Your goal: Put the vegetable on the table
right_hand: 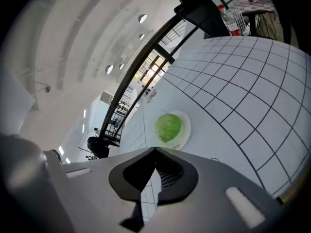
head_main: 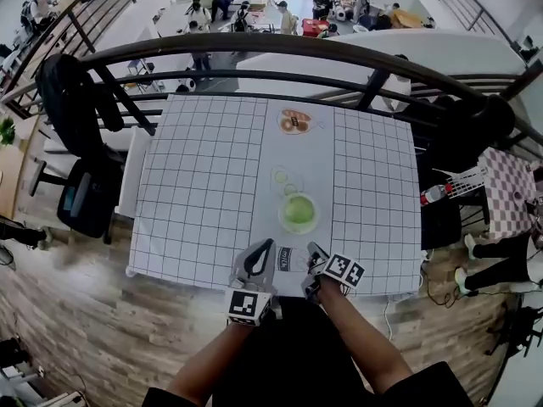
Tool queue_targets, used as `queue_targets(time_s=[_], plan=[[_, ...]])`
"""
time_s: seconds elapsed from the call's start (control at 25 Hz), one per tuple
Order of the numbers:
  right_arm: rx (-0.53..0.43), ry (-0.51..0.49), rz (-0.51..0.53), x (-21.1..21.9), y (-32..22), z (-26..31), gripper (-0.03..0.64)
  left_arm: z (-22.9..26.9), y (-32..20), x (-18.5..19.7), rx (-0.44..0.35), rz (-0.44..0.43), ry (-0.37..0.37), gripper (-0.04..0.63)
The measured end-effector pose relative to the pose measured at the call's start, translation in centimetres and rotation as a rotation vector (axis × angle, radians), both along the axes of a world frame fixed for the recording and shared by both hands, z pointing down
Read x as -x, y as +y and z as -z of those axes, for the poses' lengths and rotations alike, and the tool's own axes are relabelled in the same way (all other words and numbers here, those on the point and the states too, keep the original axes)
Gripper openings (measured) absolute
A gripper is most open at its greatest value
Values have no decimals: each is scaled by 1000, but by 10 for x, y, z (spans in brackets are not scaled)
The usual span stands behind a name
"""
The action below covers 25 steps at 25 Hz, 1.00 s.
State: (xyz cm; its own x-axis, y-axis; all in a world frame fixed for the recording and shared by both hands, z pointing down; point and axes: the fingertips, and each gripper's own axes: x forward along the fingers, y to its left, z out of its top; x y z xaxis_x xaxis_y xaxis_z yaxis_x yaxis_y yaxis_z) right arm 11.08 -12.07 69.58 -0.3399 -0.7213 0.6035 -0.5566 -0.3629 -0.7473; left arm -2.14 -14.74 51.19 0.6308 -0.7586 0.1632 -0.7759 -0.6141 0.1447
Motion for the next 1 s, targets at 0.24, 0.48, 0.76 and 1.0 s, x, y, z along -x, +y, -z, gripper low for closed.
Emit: queue_targets(time_s=[0.24,0.48,0.76,1.0], plan=[[-85,5,-91,10,22,56,-3,9,24,5,6,-54,39,9],[-199,143,-46,30,64,113,-3,13,52,17,-2,-123,76,9],[-394,541,97,48,85,168,-3,33,78,16,-11,-84,54,9],[-557,688,162,54,92,209,-3,43,94,13,-79,-44,7,9]])
